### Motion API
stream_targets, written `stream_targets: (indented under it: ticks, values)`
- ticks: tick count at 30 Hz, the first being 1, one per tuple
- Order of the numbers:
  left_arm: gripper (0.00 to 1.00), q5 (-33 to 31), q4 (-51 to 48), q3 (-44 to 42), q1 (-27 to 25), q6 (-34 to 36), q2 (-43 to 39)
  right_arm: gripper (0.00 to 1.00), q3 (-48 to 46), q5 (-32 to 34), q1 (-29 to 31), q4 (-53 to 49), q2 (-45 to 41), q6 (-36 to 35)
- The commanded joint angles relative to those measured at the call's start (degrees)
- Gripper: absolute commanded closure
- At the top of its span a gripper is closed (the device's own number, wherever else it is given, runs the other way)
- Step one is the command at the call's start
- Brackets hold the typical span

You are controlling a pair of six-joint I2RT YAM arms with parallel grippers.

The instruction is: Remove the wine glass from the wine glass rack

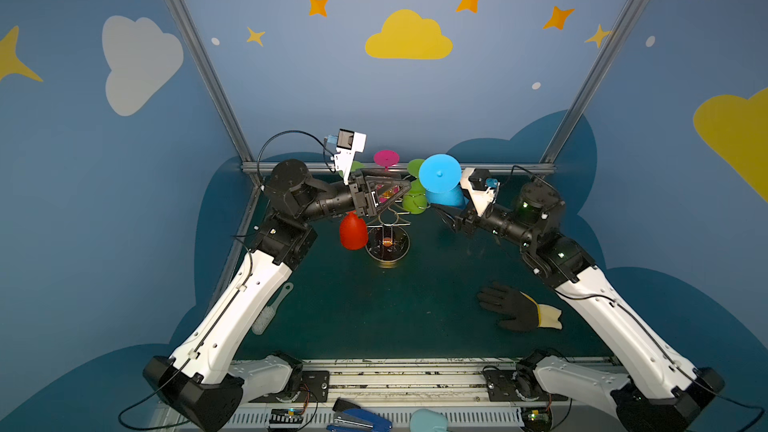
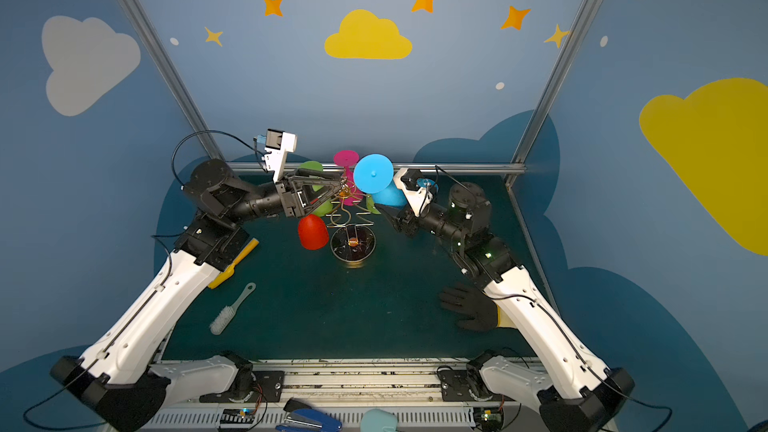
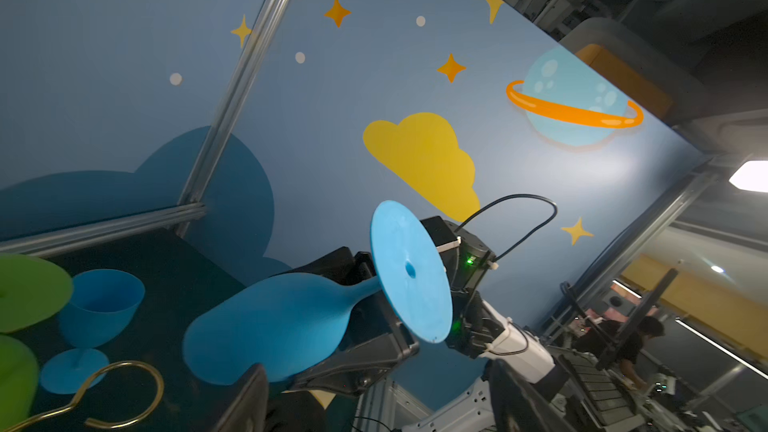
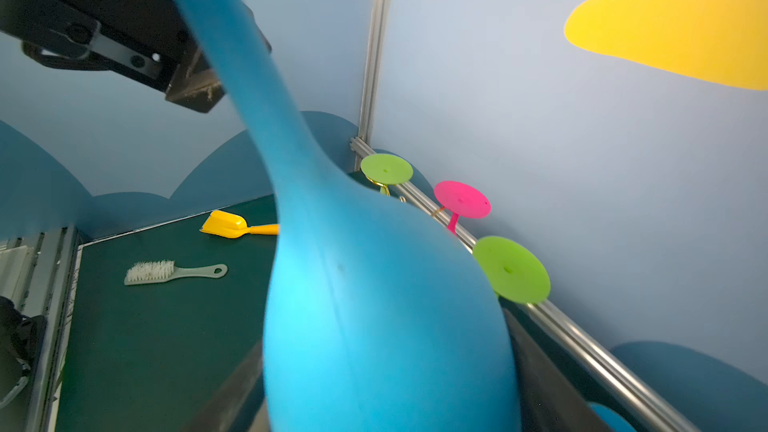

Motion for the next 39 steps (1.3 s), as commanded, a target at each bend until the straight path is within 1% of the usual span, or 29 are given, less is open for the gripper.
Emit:
stream_targets:
  ticks: [1,3,6,9,12,17,20,27,34,39]
  values:
    - [0.19,-11.05,-6.32,-0.54,0.02,19.22,-1.10,0.78,2.40,6.53,0.24,-12.17,-1.68,4.34]
    - [0.20,-16.34,-4.70,-2.95,-0.87,26.45,-1.91,0.78,4.20,7.42,0.23,-16.43,-1.92,5.77]
    - [0.23,-19.38,1.79,-7.40,-2.06,36.05,-3.16,0.80,6.34,8.01,0.22,-20.54,-1.62,7.58]
    - [0.25,-22.74,4.92,-8.99,-4.33,46.31,-2.77,0.82,8.88,8.71,0.31,-24.30,-0.40,8.40]
    - [0.27,-21.96,5.49,-8.48,-5.64,53.24,-1.49,0.84,11.66,8.64,0.37,-28.15,1.10,9.23]
    - [0.30,-20.38,8.64,-8.51,-6.61,58.81,-0.01,0.87,14.27,7.80,0.79,-31.76,3.01,9.61]
    - [0.32,-19.99,9.70,-8.05,-7.36,60.84,0.78,0.88,15.12,7.53,1.15,-32.75,4.05,9.58]
    - [0.38,-19.46,7.21,-6.42,-9.66,66.64,2.87,0.90,16.69,6.06,2.79,-33.37,6.33,10.14]
    - [0.42,-20.73,6.96,-5.61,-10.59,68.53,4.09,0.92,18.12,6.47,4.96,-35.43,8.88,9.89]
    - [0.50,-21.43,6.19,-5.03,-11.08,69.51,4.38,0.93,18.34,7.10,5.72,-35.79,9.41,9.97]
